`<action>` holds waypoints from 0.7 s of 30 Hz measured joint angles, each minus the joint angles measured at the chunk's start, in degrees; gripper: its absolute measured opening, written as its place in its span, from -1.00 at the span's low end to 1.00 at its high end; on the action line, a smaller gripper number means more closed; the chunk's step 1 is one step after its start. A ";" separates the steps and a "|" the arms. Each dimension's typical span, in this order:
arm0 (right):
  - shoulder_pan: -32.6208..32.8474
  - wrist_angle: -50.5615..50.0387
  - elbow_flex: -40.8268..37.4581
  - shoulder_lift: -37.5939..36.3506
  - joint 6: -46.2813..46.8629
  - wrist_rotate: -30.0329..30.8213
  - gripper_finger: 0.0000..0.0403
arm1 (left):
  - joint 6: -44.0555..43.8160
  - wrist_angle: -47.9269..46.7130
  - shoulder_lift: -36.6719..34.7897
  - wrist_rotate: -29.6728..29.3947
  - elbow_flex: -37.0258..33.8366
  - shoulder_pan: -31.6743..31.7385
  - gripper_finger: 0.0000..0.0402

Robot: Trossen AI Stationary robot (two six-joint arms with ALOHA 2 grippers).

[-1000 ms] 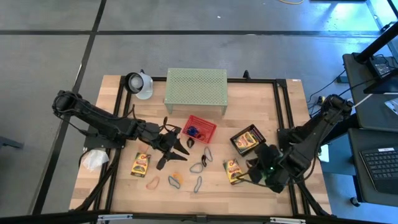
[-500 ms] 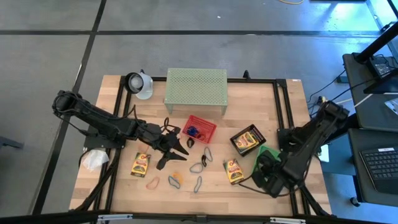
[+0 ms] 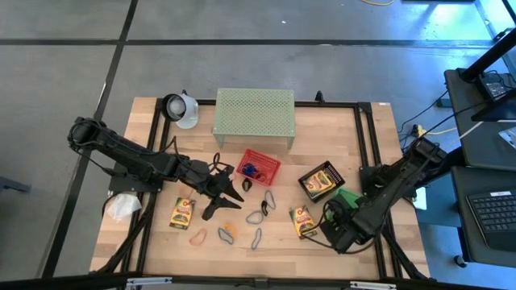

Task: Pick & Place Office Desk Supplies
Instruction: Put the black rubber band into the green bin, then put the blue rubber band into the green bin

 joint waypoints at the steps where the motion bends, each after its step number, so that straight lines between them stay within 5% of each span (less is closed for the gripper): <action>1: -0.20 0.09 0.00 0.00 -0.29 -0.01 -0.92 | 0.02 -0.10 -0.01 0.00 0.00 0.00 -0.48; 14: -0.58 0.13 0.00 0.00 0.84 -1.74 -0.23 | 0.02 -2.61 0.00 0.00 -0.02 0.00 -0.48; 21: -0.49 -0.71 0.00 0.00 2.14 -1.73 -0.17 | -1.33 -2.98 0.03 0.74 -0.02 -0.91 -0.48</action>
